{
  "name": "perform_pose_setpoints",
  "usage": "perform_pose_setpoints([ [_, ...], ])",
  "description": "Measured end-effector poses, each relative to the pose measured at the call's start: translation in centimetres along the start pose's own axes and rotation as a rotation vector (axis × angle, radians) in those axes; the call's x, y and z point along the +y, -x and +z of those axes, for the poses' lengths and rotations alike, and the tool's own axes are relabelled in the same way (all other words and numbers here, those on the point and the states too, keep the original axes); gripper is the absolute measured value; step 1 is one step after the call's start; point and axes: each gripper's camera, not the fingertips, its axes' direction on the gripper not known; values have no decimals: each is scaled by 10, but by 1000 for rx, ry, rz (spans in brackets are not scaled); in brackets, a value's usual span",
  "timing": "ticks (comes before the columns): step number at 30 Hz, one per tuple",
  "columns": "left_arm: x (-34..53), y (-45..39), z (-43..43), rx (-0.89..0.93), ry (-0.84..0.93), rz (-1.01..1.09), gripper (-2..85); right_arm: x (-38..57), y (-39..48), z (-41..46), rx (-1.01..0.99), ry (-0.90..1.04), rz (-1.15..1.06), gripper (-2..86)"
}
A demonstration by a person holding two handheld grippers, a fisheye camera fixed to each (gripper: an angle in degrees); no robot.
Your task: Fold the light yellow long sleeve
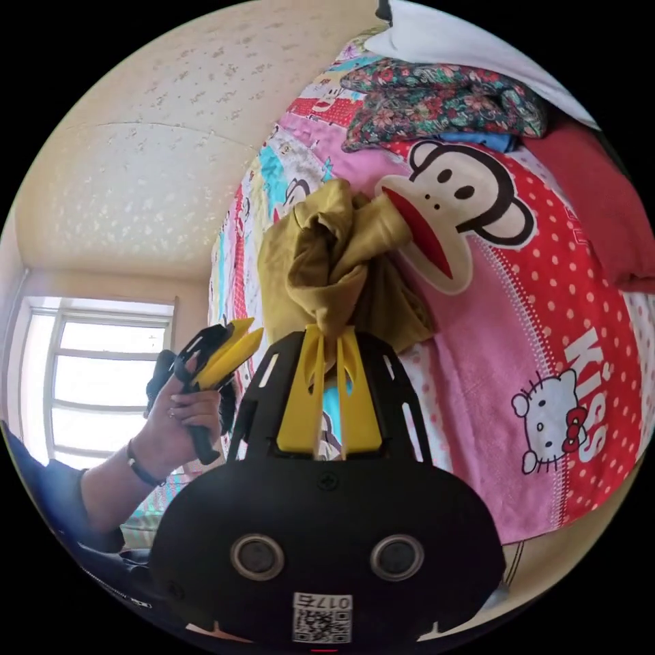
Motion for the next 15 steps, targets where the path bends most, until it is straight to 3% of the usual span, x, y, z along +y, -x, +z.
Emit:
perform_pose_setpoints([
  [3, -3, 34, 10, -93, -7, -14, 107, -3, -33, -4, 35, 113, 148, 55],
  [5, -1, 56, 15, -133, -33, -68, 119, -1, -47, -31, -80, 65, 183, 67],
  [9, 13, 81, 16, -188, -177, -80, 143, 3, -42, -74, -93, 35, 170, 84],
  [13, 23, 102, 45, -279, -115, -80, 171, -3, -37, -125, -178, -64, 204, 94],
  [15, 28, 113, 48, -227, -141, -90, 163, -14, -19, -137, -201, -75, 120, 78],
])
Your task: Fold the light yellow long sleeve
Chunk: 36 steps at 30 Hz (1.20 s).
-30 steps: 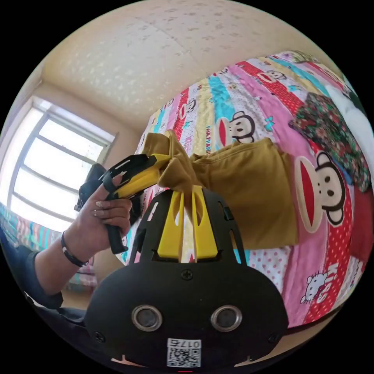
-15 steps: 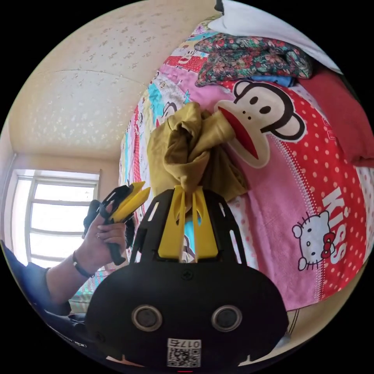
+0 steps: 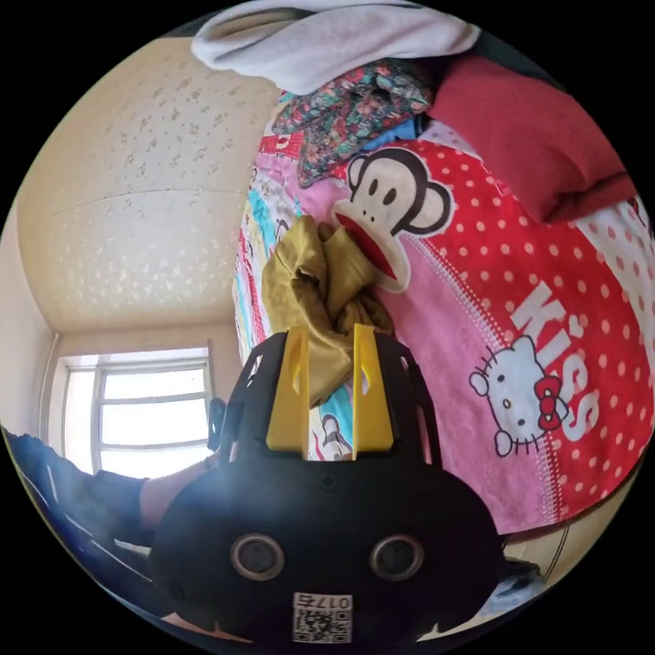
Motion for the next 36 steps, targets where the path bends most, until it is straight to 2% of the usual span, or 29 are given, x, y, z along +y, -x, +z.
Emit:
perform_pose_setpoints([
  [2, -1, 11, 11, 69, 19, -25, 154, -14, 31, 13, -123, 114, -163, 46],
  [4, -7, 26, 24, 116, 55, -51, 153, -23, 50, 26, -145, 183, -238, 31],
  [6, -11, 31, 27, 123, 73, -45, 151, -32, 61, 31, -22, 185, -263, 19],
  [8, -17, 31, 25, 96, 97, -31, 146, -45, 47, 26, 269, 174, -180, 12],
  [9, -20, 28, 23, 79, 112, -14, 141, -48, 39, 24, 266, 179, -164, 10],
  [11, -25, 19, 22, 73, 147, 23, 131, -55, 4, 9, 80, 178, -17, 7],
  [15, -31, 4, 0, 126, 128, 82, 118, -60, 28, -17, 133, 198, -74, 9],
  [20, -26, 22, -22, 116, 77, 66, 156, -44, 44, -78, -71, 54, -55, 27],
  [23, -18, 35, -4, 155, 173, 61, 182, -30, 37, -95, -102, 71, -11, 37],
  [27, 4, 34, -10, 173, 72, 107, 181, -16, 30, -110, -100, 119, 21, 53],
  [30, 11, 23, -19, 218, 42, 103, 174, -8, 23, -116, -184, 149, 74, 72],
  [32, 5, 11, -10, 278, 190, 103, 125, -4, 21, -113, -239, 167, 123, 86],
  [34, -9, 5, 11, 469, 448, -64, 71, -2, 19, -109, -291, 160, 185, 102],
  [36, -14, -13, 3, 551, 449, -79, 64, 1, 12, -105, -357, 128, 285, 128],
])
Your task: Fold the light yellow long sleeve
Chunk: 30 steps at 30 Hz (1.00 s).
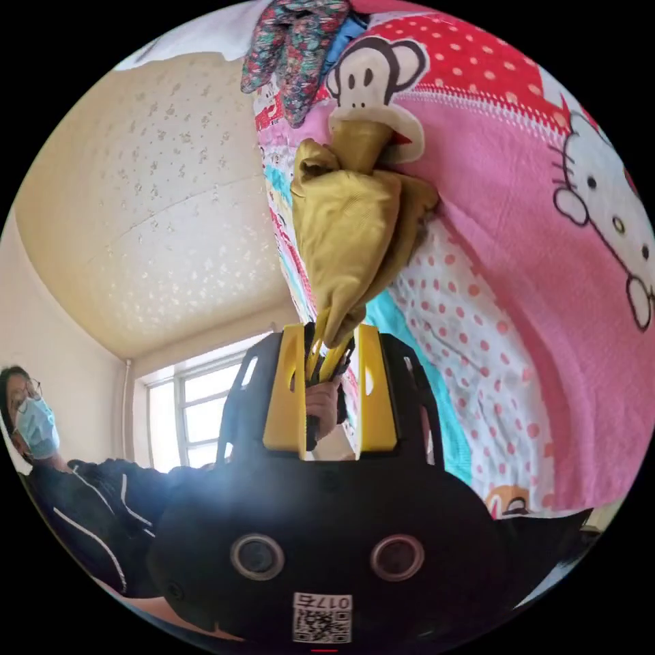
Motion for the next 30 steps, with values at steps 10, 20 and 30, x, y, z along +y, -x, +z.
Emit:
perform_pose_setpoints([
  [10, 16, -168, -11, -21, -36, 128, 62, -49, -36, -5, -323, -299, 244, 237],
  [20, 31, -255, -30, -70, -105, 92, 65, -149, -57, -14, -375, -265, 441, 111],
  [30, 121, -254, -49, 390, -597, -222, 179, -145, -86, 1, -498, -271, 508, 85],
])
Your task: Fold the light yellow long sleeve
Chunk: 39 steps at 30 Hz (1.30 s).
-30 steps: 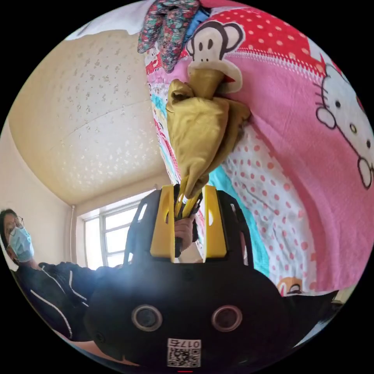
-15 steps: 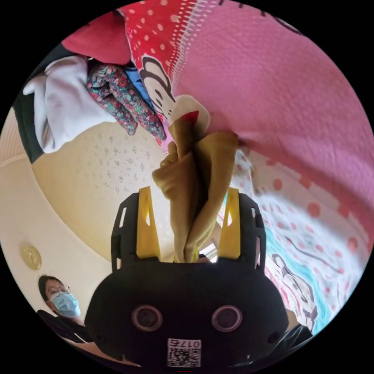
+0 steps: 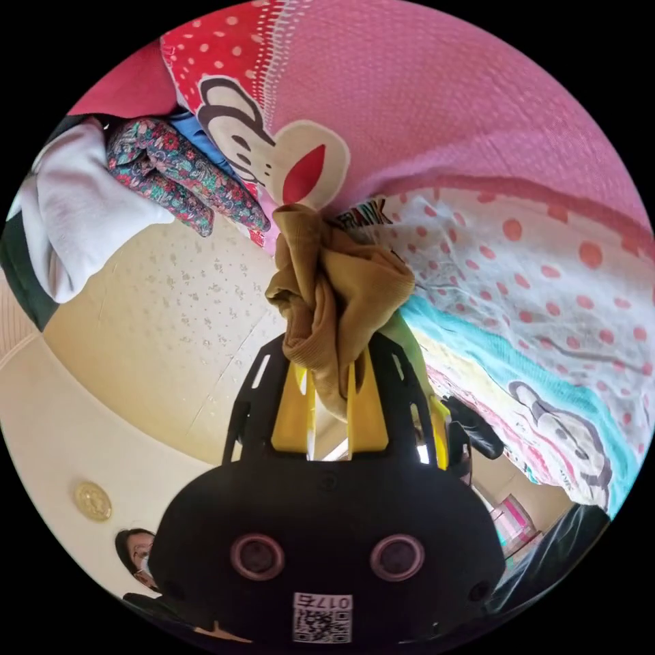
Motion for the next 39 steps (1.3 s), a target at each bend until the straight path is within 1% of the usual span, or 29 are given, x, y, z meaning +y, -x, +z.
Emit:
perform_pose_setpoints([
  [1, 6, -5, 0, 35, -4, -19, 183, -1, -4, 1, -16, -1, 9, 84],
  [2, 9, -11, 2, 34, 2, -14, 186, 0, -9, 4, -34, 6, 10, 83],
  [4, 15, -46, 9, -35, 41, 67, 212, 2, -14, 8, -54, 18, 1, 82],
  [6, 18, -68, 20, -38, 79, 91, 228, 7, -19, 11, -57, 23, -4, 81],
  [7, 19, -76, 31, -12, 110, 64, 241, 11, -23, 12, -61, 24, -7, 81],
  [9, 22, -86, 49, 27, 157, 7, 243, 16, -31, 14, -75, 35, -4, 80],
  [10, 26, -92, 64, 87, 197, -23, 203, 18, -36, 14, -82, 46, -5, 79],
  [11, 29, -95, 72, 152, 227, -34, 183, 19, -41, 13, -74, 54, -19, 79],
  [12, 36, -101, 89, 314, 280, -74, 157, 19, -42, 12, -71, 58, -32, 79],
  [13, 46, -104, 96, 387, 292, -157, 139, 18, -44, 11, -70, 74, -52, 79],
  [14, 52, -109, 96, 397, 295, -181, 132, 18, -43, 11, -44, 102, -63, 78],
  [18, 90, -176, 80, 340, 448, -118, 107, 31, -35, 14, 89, 224, -148, 79],
  [20, 109, -211, 60, 295, 518, -56, 99, 50, -40, 16, 195, 325, -166, 79],
  [22, 137, -241, 24, 255, 582, -51, 95, 69, -52, 18, 285, 381, -172, 79],
  [23, 144, -244, 14, 244, 588, -69, 94, 81, -66, 18, 347, 407, -163, 79],
  [24, 156, -246, -10, 219, 584, -134, 93, 86, -76, 19, 381, 417, -155, 78],
  [25, 166, -240, -35, 187, 559, -231, 92, 95, -97, 21, 457, 433, -139, 77],
  [26, 171, -236, -49, 168, 540, -284, 92, 102, -123, 26, 543, 443, -123, 76],
  [27, 177, -227, -77, 137, 487, -386, 91, 105, -137, 30, 584, 449, -116, 74],
  [28, 176, -223, -102, 125, 436, -443, 92, 112, -166, 42, 655, 463, -97, 72],
  [29, 173, -223, -114, 127, 418, -451, 92, 120, -195, 60, 699, 475, -65, 70],
  [30, 162, -228, -136, 142, 388, -437, 94, 124, -209, 72, 715, 488, -54, 68],
  [32, 142, -249, -170, 189, 335, -402, 96, 149, -256, 143, 774, 601, -85, 63],
  [33, 126, -272, -193, 228, 301, -371, 97, 158, -266, 165, 783, 643, -103, 62],
  [35, 95, -321, -226, 276, 271, -274, 97, 200, -301, 257, 760, 799, -174, 58],
  [36, 73, -365, -248, 303, 271, -175, 97, 213, -308, 281, 739, 839, -193, 57],
  [37, 53, -414, -271, 314, 271, -52, 97, 240, -322, 325, 691, 916, -229, 56],
  [38, 45, -440, -283, 313, 270, 14, 97, 269, -335, 366, 636, 989, -270, 55],
  [39, 33, -487, -305, 306, 260, 139, 97, 283, -341, 384, 609, 1021, -292, 55],
])
